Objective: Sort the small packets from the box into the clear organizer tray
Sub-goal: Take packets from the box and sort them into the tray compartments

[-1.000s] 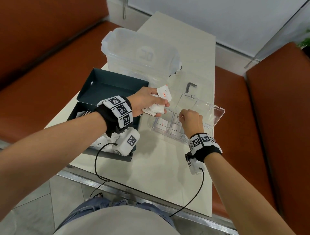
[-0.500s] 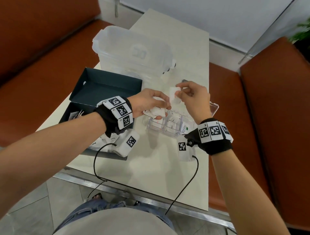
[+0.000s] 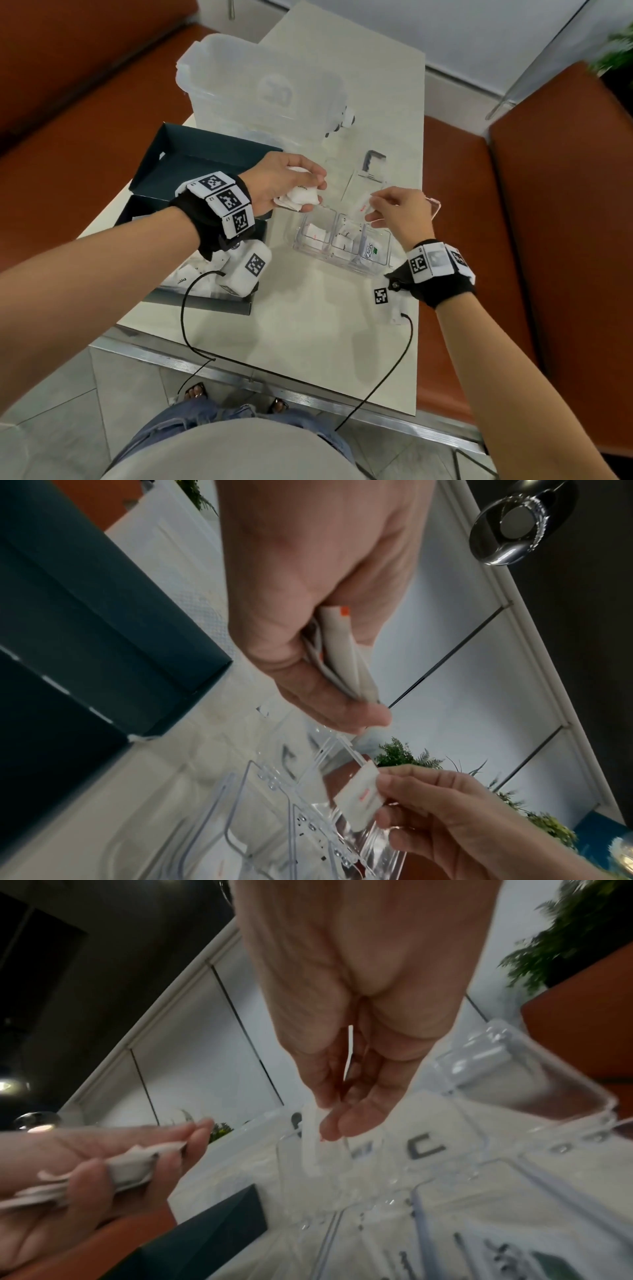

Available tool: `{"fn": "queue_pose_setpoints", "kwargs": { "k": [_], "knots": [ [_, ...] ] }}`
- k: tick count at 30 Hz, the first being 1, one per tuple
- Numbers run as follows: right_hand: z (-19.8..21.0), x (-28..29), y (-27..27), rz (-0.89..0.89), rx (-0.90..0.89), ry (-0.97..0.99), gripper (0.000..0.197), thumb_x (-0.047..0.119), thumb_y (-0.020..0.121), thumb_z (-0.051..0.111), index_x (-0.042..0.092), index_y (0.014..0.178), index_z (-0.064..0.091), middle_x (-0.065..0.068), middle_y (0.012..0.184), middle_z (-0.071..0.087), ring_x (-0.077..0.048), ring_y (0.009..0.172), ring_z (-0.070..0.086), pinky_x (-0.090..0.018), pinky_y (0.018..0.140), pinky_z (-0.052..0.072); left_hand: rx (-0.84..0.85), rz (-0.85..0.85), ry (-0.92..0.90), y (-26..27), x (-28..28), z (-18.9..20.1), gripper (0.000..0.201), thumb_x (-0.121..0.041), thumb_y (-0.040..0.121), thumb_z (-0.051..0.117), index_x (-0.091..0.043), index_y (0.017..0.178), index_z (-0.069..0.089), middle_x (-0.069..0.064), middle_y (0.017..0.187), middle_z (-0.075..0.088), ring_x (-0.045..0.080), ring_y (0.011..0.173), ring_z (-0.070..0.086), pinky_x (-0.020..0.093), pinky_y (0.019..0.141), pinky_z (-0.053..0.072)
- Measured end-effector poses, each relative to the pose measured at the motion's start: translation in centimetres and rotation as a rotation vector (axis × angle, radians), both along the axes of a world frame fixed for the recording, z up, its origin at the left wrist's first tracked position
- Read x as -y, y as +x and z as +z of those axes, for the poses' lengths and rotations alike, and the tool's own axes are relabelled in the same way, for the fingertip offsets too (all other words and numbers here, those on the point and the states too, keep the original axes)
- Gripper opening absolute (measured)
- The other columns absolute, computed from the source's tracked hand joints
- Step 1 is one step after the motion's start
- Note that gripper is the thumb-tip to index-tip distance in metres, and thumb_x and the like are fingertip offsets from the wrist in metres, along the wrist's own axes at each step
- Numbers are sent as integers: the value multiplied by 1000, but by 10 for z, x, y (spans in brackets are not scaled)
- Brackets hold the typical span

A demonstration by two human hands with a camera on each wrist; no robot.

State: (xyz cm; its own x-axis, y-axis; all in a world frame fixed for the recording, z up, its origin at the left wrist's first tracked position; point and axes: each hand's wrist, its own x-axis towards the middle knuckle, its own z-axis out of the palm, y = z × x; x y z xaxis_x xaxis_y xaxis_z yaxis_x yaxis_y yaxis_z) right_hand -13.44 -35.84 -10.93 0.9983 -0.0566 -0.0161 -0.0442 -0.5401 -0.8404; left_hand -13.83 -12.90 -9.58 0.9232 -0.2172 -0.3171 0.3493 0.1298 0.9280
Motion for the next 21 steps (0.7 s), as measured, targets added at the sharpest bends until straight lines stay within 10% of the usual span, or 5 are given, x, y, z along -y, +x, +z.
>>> {"fn": "queue_pose_setpoints", "kwargs": {
  "k": [21],
  "knots": [
    [-44,-80,16,424,-124,-1021,27,19,93,55,13,118,63,-10,115,64,-31,108,58,-37,92,43,-6,42,0,-8,-26,-9,8,-6,87,70,-8,95,68,9,89,71,21,70,71,29,54,56]
  ]
}}
